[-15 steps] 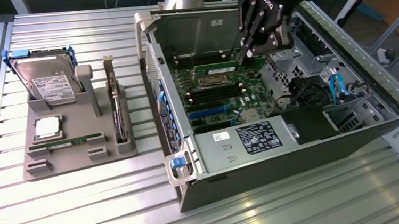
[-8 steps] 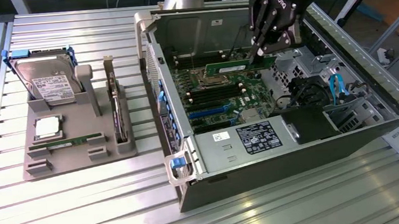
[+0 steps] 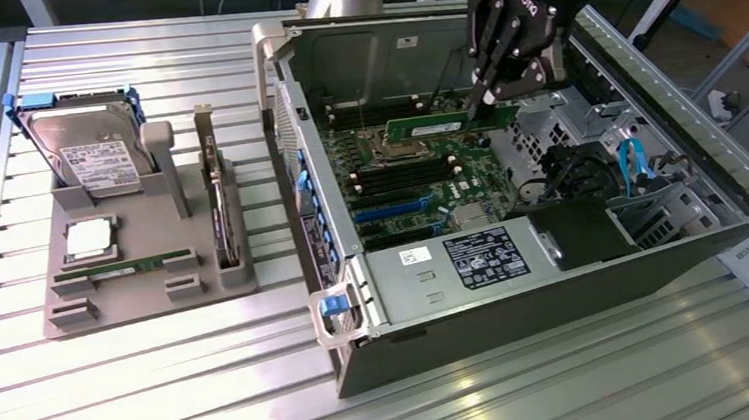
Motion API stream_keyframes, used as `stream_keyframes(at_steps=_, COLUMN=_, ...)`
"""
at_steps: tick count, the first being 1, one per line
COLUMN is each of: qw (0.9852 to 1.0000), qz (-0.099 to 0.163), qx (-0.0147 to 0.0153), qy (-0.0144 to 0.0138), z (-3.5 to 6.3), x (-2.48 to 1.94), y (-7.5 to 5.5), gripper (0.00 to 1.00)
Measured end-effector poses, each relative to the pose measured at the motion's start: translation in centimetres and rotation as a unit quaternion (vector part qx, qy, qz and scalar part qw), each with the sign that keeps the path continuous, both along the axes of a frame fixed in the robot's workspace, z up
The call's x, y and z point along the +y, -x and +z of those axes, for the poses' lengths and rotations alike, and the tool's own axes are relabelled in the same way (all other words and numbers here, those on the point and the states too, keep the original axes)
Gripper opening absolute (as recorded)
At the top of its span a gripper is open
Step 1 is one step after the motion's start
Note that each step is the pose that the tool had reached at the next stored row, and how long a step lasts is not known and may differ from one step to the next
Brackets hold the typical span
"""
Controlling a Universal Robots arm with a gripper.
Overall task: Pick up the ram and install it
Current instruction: 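Pick up the ram and move it above insertion slot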
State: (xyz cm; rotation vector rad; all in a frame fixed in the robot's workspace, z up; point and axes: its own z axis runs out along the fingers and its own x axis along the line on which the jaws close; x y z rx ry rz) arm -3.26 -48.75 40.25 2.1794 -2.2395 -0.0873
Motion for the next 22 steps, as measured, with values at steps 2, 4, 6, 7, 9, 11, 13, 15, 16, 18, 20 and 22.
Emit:
stream_keyframes(at_steps=2, qw=1.0, qz=0.0, qx=0.0, qy=0.0, z=-0.02, x=0.09, y=0.0, gripper=0.12)
stream_keyframes(at_steps=4, qw=1.0, qz=0.0, qx=0.0, qy=0.0, z=-0.06, x=0.27, y=0.0, gripper=0.12)
stream_keyframes(at_steps=6, qw=1.0, qz=0.0, qx=0.0, qy=0.0, z=-0.11, x=0.52, y=0.0, gripper=0.12)
stream_keyframes(at_steps=7, qw=1.0, qz=0.0, qx=0.0, qy=0.0, z=-0.13, x=0.62, y=0.0, gripper=0.12)
stream_keyframes(at_steps=9, qw=1.0, qz=0.0, qx=0.0, qy=0.0, z=-0.2, x=0.93, y=0.0, gripper=0.12)
stream_keyframes(at_steps=11, qw=1.0, qz=0.0, qx=0.0, qy=0.0, z=-0.26, x=1.19, y=0.0, gripper=0.12)
stream_keyframes(at_steps=13, qw=1.0, qz=0.0, qx=0.0, qy=0.0, z=-0.31, x=1.43, y=0.0, gripper=0.12)
stream_keyframes(at_steps=15, qw=1.0, qz=0.0, qx=-0.0001, qy=0.0, z=-0.37, x=1.83, y=0.0, gripper=0.12)
stream_keyframes(at_steps=16, qw=1.0, qz=0.0, qx=0.0, qy=0.0, z=-0.39, x=1.97, y=0.0, gripper=0.12)
stream_keyframes(at_steps=18, qw=1.0, qz=0.0, qx=0.0, qy=0.0, z=-0.45, x=2.31, y=0.0, gripper=0.12)
stream_keyframes(at_steps=20, qw=1.0, qz=0.0, qx=0.0, qy=0.0, z=-0.5, x=2.59, y=0.0, gripper=0.12)
stream_keyframes(at_steps=22, qw=1.0, qz=0.0, qx=0.0, qy=0.0, z=-0.53, x=2.83, y=0.0, gripper=0.12)
